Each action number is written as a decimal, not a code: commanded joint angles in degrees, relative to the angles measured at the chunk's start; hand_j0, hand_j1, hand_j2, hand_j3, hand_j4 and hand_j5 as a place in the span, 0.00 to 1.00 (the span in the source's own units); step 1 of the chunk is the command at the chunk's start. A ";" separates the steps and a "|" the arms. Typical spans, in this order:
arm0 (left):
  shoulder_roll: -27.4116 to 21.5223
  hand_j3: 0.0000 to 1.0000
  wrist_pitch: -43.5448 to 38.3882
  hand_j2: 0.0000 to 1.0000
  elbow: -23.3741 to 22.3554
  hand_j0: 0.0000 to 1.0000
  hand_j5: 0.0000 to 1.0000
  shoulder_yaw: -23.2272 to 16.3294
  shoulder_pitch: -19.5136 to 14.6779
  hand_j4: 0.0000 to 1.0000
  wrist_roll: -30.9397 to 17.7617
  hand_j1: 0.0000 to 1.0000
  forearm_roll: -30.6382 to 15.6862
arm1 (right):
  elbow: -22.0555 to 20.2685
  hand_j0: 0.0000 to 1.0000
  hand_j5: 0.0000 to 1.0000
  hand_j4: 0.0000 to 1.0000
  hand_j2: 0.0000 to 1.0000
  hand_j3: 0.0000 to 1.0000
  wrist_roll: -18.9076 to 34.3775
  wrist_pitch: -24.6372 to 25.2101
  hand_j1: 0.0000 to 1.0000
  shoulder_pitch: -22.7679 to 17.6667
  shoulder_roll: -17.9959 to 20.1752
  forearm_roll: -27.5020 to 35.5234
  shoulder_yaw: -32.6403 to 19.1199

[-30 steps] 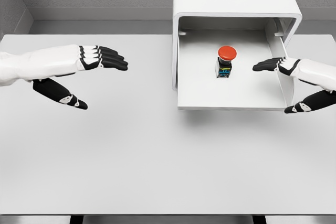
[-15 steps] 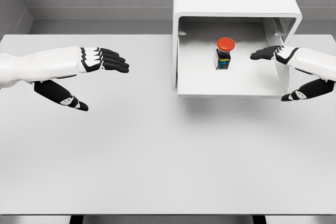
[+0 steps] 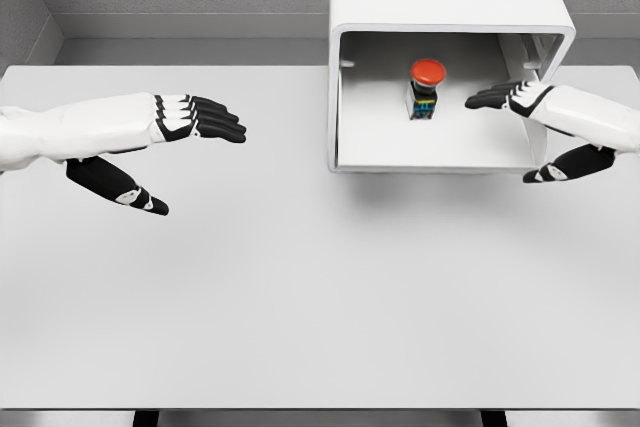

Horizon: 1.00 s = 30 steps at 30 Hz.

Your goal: Slide open multi-storey tabletop storage cabinets and put open load switch and slide close multi-storey tabletop storage cabinets

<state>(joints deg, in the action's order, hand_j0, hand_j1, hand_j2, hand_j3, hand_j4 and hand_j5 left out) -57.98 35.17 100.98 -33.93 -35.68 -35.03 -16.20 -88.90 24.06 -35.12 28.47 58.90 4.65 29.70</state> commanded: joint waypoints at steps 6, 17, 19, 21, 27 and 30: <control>-0.03 1.00 -0.17 1.00 0.01 1.00 1.00 0.09 0.00 1.00 0.03 1.00 -0.41 | 7.07 1.00 1.00 1.00 1.00 1.00 0.02 0.12 1.00 1.76 -4.41 -3.59 0.18; -0.03 1.00 -0.17 1.00 0.01 1.00 1.00 0.36 -0.18 1.00 0.03 1.00 -0.41 | 3.73 1.00 1.00 1.00 1.00 1.00 -0.51 0.12 1.00 1.67 -1.77 -4.21 -0.17; -0.03 1.00 -0.17 1.00 0.01 1.00 1.00 0.36 -0.18 1.00 0.03 1.00 -0.50 | 1.09 1.00 1.00 1.00 1.00 1.00 -0.77 0.12 1.00 1.58 1.30 -1.66 -1.40; -0.03 1.00 -0.17 1.00 0.01 1.00 1.00 0.36 -0.09 1.00 0.03 1.00 -0.50 | -1.28 1.00 1.00 1.00 1.00 1.00 -0.77 0.12 1.00 1.32 4.29 0.80 -1.49; -0.03 1.00 -0.17 1.00 0.01 1.00 1.00 0.36 -0.18 1.00 0.03 1.00 -0.41 | -7.17 1.00 1.00 1.00 1.00 1.00 -0.69 0.12 1.00 -5.62 7.63 0.80 -0.70; -0.03 1.00 -0.17 1.00 0.01 1.00 1.00 0.27 -0.09 1.00 0.03 1.00 -0.41 | -7.17 1.00 1.00 1.00 1.00 1.00 -0.25 0.12 1.00 -10.10 8.16 0.71 -0.61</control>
<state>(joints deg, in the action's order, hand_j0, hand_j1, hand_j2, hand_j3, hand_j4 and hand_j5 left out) -57.95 35.18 100.98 -33.67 -35.77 -35.03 -16.21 -95.59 23.62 -35.16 17.75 66.47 4.82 29.06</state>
